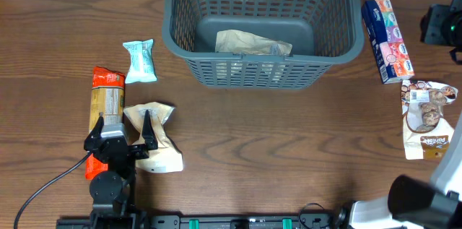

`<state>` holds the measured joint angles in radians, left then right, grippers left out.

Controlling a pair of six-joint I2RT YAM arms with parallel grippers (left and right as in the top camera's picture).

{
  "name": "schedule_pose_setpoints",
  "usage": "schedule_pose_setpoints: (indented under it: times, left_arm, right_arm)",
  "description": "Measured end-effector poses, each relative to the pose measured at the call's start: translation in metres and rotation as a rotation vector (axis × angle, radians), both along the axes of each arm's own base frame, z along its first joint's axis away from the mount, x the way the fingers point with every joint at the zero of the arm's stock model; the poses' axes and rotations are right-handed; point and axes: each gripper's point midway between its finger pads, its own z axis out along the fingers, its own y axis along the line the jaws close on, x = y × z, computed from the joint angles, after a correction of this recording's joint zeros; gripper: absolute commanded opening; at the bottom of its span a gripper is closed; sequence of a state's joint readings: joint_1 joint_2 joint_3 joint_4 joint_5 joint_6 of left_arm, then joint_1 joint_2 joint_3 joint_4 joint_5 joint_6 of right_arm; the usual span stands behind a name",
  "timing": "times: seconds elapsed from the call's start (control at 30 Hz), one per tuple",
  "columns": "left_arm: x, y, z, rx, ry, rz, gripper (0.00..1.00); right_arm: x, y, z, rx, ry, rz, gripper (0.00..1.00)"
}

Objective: Pack container
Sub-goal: 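Open the right gripper to release the pouch and withdraw, then move the right gripper to the blue Kleenex pack and grasp it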

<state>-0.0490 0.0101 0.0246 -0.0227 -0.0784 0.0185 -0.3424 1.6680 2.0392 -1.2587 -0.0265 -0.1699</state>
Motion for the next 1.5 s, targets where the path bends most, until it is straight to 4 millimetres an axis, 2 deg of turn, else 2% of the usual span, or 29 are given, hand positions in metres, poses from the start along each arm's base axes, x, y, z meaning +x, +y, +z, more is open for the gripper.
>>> schedule_pose_setpoints:
  times: [0.3,0.47,0.6,0.73,0.87,0.97,1.1,1.23,1.5]
  left_arm:
    - [0.0,0.0,0.0,-0.014,-0.003,0.002,0.99]
    - [0.0,0.0,0.0,-0.018,-0.003,0.002,0.98]
    - [0.0,0.0,0.0,-0.019,-0.003,0.002,0.99]
    - [0.0,0.0,0.0,-0.023,-0.004,0.002,0.99]
    - [0.0,0.0,0.0,-0.033,-0.004,0.003,0.99]
    - [0.0,0.0,0.0,-0.041,-0.005,0.004,0.99]
    - [0.0,0.0,0.0,-0.044,-0.005,0.004,0.99]
    - [0.0,0.0,0.0,-0.044,-0.006,0.004,0.99]
    - [0.0,0.0,0.0,-0.044,-0.006,0.004,0.99]
  right_arm:
    - [0.031,-0.037,-0.082,0.002,0.188,0.088,0.52]
    - [0.038,-0.061,-0.127,0.03,0.28,0.077,0.53]
    - [0.05,-0.072,-0.153,0.047,0.318,0.072,0.52]
    - [0.075,-0.084,-0.151,0.026,0.279,0.07,0.51]
    - [0.095,-0.094,-0.129,-0.017,0.197,0.065,0.5]
    - [0.103,-0.095,-0.114,-0.04,0.152,0.069,0.52]
    - [0.106,-0.091,-0.11,-0.054,0.145,0.091,0.54]
    - [0.111,-0.085,-0.122,-0.051,0.168,0.119,0.56]
    - [0.123,-0.076,-0.169,-0.017,0.246,0.153,0.57]
